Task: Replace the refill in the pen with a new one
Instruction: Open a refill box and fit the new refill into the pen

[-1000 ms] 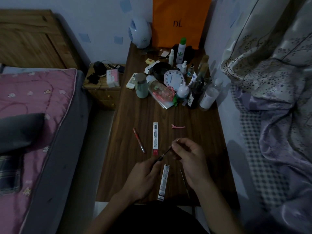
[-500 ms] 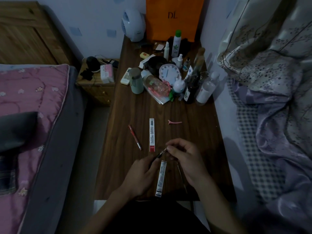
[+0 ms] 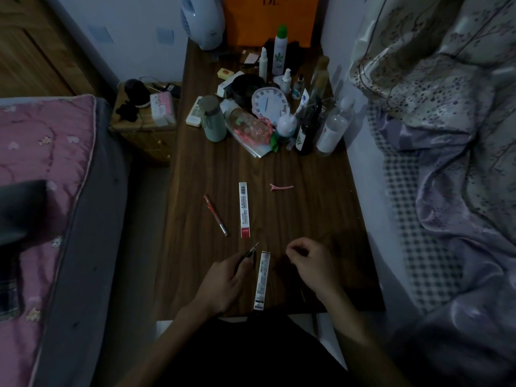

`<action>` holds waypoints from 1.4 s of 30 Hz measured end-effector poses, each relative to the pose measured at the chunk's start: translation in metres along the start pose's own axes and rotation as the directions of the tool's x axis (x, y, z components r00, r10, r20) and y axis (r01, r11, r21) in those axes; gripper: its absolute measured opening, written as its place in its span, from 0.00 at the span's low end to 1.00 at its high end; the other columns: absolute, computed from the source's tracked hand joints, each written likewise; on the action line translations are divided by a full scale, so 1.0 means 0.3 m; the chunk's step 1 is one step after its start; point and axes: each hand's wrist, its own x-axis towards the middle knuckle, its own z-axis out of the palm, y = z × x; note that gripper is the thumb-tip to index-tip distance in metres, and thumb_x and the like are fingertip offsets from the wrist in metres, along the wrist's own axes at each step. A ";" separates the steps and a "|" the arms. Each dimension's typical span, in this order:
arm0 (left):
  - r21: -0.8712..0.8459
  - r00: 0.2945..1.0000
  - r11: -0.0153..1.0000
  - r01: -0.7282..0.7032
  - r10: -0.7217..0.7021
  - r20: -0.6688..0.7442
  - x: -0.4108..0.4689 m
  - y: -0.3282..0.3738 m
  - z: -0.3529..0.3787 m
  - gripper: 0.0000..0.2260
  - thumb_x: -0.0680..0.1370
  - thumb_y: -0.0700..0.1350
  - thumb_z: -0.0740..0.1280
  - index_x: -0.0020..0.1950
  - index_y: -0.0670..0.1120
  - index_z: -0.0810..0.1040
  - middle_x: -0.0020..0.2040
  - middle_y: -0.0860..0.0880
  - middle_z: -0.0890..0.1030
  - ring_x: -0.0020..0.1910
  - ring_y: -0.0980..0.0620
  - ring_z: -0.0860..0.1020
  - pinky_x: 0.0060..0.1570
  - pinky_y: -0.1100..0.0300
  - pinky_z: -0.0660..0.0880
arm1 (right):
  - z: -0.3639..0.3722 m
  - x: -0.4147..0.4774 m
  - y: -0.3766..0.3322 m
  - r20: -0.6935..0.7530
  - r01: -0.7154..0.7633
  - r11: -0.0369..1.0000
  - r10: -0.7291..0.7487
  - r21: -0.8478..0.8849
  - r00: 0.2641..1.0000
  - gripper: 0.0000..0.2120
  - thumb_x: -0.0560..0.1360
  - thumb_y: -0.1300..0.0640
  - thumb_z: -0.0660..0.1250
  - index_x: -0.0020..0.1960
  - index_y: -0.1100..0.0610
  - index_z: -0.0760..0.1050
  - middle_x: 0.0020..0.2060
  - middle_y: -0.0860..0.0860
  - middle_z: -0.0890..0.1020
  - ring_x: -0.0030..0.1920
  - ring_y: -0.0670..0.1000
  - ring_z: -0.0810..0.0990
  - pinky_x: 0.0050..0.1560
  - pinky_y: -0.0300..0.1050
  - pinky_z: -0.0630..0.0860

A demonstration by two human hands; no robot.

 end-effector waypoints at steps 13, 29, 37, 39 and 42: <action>0.098 0.991 0.990 0.100 -0.108 0.074 -0.013 -0.114 0.047 0.15 0.82 0.53 0.57 0.52 0.47 0.80 0.41 0.45 0.85 0.43 0.47 0.83 0.42 0.53 0.74 | 0.188 0.073 0.171 0.066 0.125 0.778 -0.107 -0.616 0.992 0.11 0.75 0.52 0.70 0.57 0.49 0.78 0.53 0.47 0.81 0.53 0.49 0.80 0.49 0.44 0.76; 0.104 0.985 0.987 0.121 -0.132 0.107 -0.011 -0.107 0.047 0.15 0.83 0.51 0.56 0.57 0.46 0.80 0.47 0.41 0.85 0.49 0.42 0.82 0.45 0.52 0.74 | 0.241 0.107 0.196 0.098 0.201 0.667 -0.190 -0.717 0.977 0.05 0.78 0.54 0.64 0.49 0.50 0.79 0.46 0.50 0.82 0.46 0.52 0.82 0.42 0.45 0.75; 0.083 0.991 0.990 0.111 -0.116 0.068 -0.001 -0.089 0.033 0.15 0.83 0.51 0.57 0.54 0.46 0.80 0.44 0.44 0.85 0.47 0.45 0.83 0.44 0.51 0.75 | 0.190 0.098 0.113 0.057 0.091 0.946 -0.077 -0.311 0.995 0.08 0.74 0.54 0.71 0.40 0.42 0.78 0.36 0.36 0.79 0.38 0.34 0.79 0.34 0.27 0.71; 0.081 0.995 0.993 0.082 -0.086 0.046 0.002 -0.077 0.026 0.14 0.83 0.51 0.57 0.56 0.47 0.80 0.44 0.45 0.85 0.46 0.46 0.83 0.43 0.51 0.74 | 0.160 0.083 0.071 0.066 0.087 0.980 -0.076 -0.180 0.995 0.12 0.73 0.57 0.73 0.37 0.41 0.77 0.37 0.36 0.81 0.40 0.30 0.78 0.34 0.24 0.71; 0.094 0.998 0.994 0.051 -0.054 0.027 0.002 -0.059 0.018 0.15 0.82 0.51 0.57 0.57 0.46 0.80 0.45 0.44 0.85 0.48 0.45 0.83 0.44 0.50 0.75 | 0.120 0.056 0.006 0.079 0.075 0.997 -0.076 0.021 0.994 0.08 0.72 0.59 0.73 0.38 0.46 0.80 0.37 0.42 0.84 0.39 0.38 0.82 0.40 0.34 0.75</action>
